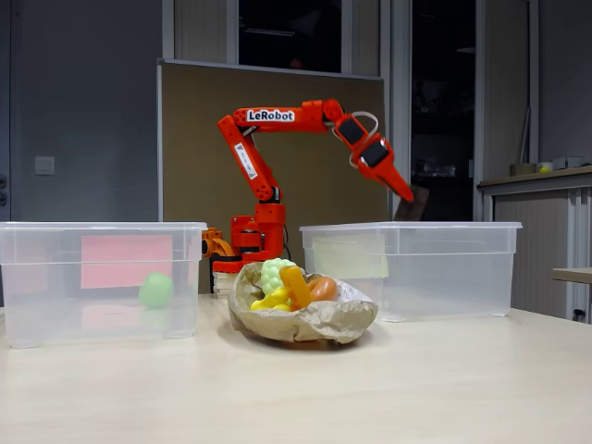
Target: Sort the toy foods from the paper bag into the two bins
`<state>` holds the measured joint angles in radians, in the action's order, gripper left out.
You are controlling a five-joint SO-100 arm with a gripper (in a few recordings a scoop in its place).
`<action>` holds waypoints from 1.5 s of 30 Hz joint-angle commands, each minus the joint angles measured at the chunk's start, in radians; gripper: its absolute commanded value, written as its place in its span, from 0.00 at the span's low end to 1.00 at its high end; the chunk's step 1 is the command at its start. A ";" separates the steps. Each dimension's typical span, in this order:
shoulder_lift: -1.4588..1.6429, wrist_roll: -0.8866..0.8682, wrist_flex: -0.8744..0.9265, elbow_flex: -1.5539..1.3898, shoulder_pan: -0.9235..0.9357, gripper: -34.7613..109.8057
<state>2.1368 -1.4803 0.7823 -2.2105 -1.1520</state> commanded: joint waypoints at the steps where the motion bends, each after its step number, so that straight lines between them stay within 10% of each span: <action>1: 0.008 -0.112 -0.087 -0.078 -0.052 0.24; 11: -0.163 -0.207 -0.437 -0.221 -0.143 0.24; 20: -0.296 0.298 -0.815 -0.218 -0.176 0.24; 25: -0.322 0.232 -0.980 -0.333 -0.250 0.24; 45: -0.295 -0.055 -0.910 -0.548 -0.390 0.35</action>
<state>1.8132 -1.4926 -0.1104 -2.7382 -1.5340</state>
